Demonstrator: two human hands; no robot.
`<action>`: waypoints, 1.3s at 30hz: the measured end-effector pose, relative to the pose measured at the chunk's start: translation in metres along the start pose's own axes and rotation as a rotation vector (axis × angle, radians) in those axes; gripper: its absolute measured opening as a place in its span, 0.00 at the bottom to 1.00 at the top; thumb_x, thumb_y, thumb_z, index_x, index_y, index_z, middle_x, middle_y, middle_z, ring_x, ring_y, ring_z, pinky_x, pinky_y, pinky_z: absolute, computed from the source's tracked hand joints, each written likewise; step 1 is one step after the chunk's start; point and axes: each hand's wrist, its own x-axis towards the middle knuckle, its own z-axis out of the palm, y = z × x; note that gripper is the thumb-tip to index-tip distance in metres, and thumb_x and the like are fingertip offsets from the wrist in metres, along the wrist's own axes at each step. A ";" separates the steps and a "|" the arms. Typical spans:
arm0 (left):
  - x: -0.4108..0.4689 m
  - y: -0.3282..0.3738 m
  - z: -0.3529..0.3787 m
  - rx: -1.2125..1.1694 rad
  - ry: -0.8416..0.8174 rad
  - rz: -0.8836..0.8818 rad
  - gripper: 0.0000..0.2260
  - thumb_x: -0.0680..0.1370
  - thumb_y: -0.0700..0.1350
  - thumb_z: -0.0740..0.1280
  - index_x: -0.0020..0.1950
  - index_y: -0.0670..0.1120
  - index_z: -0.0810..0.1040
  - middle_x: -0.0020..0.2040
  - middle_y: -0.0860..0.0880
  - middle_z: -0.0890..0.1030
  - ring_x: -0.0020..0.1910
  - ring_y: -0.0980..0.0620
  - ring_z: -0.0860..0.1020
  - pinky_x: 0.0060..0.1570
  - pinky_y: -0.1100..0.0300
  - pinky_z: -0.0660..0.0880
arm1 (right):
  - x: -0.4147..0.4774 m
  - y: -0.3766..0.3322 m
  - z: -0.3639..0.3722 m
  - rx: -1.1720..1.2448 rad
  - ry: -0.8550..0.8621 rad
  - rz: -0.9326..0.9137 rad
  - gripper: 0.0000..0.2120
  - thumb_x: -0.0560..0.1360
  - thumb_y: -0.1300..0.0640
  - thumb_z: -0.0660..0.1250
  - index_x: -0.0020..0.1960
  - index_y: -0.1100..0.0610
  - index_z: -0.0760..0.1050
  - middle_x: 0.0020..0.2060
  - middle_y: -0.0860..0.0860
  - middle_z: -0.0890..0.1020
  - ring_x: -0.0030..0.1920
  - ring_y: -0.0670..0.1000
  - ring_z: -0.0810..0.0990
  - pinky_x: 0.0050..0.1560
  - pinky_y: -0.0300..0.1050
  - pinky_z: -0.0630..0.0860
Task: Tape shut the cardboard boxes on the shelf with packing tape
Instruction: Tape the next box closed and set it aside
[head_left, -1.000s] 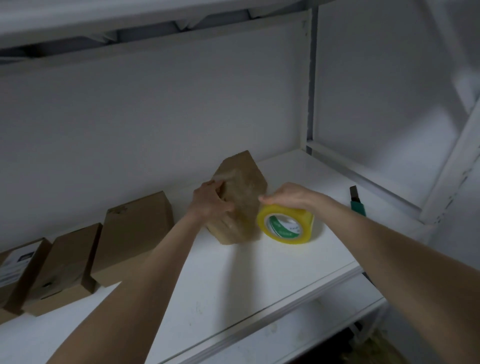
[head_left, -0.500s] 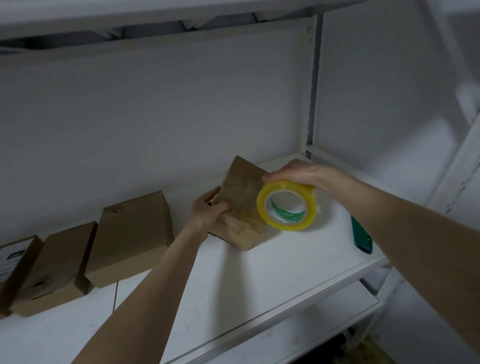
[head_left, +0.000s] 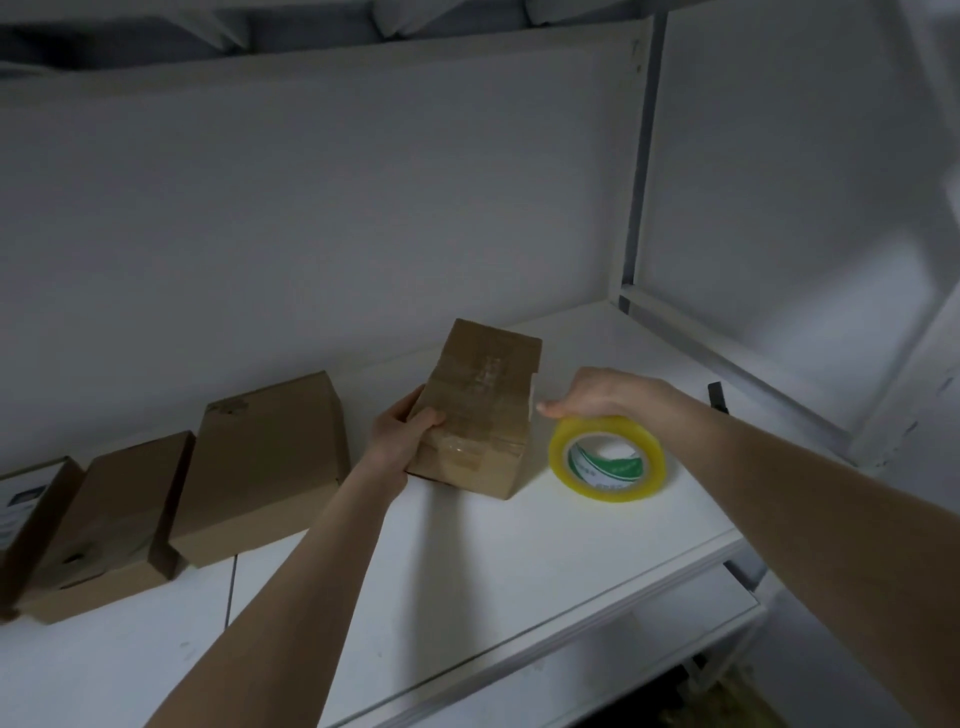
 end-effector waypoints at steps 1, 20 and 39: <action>0.000 -0.001 0.000 -0.013 0.003 -0.004 0.21 0.75 0.36 0.66 0.67 0.49 0.75 0.56 0.46 0.82 0.49 0.49 0.81 0.51 0.55 0.77 | 0.001 -0.002 0.001 -0.012 -0.004 0.003 0.38 0.74 0.31 0.61 0.70 0.60 0.69 0.66 0.56 0.74 0.63 0.58 0.75 0.56 0.46 0.72; -0.018 0.005 0.029 1.754 -0.149 0.350 0.36 0.73 0.73 0.48 0.77 0.59 0.49 0.78 0.42 0.52 0.77 0.41 0.47 0.69 0.32 0.46 | 0.020 -0.021 0.017 -0.166 -0.029 -0.020 0.37 0.76 0.31 0.57 0.69 0.59 0.70 0.68 0.56 0.74 0.66 0.58 0.74 0.64 0.51 0.71; -0.014 0.008 0.059 1.132 -0.022 0.367 0.39 0.68 0.68 0.60 0.76 0.53 0.58 0.71 0.47 0.69 0.66 0.42 0.71 0.61 0.42 0.71 | -0.007 0.010 -0.038 0.950 -0.007 -0.210 0.21 0.67 0.42 0.75 0.50 0.57 0.79 0.43 0.53 0.85 0.41 0.51 0.84 0.42 0.47 0.81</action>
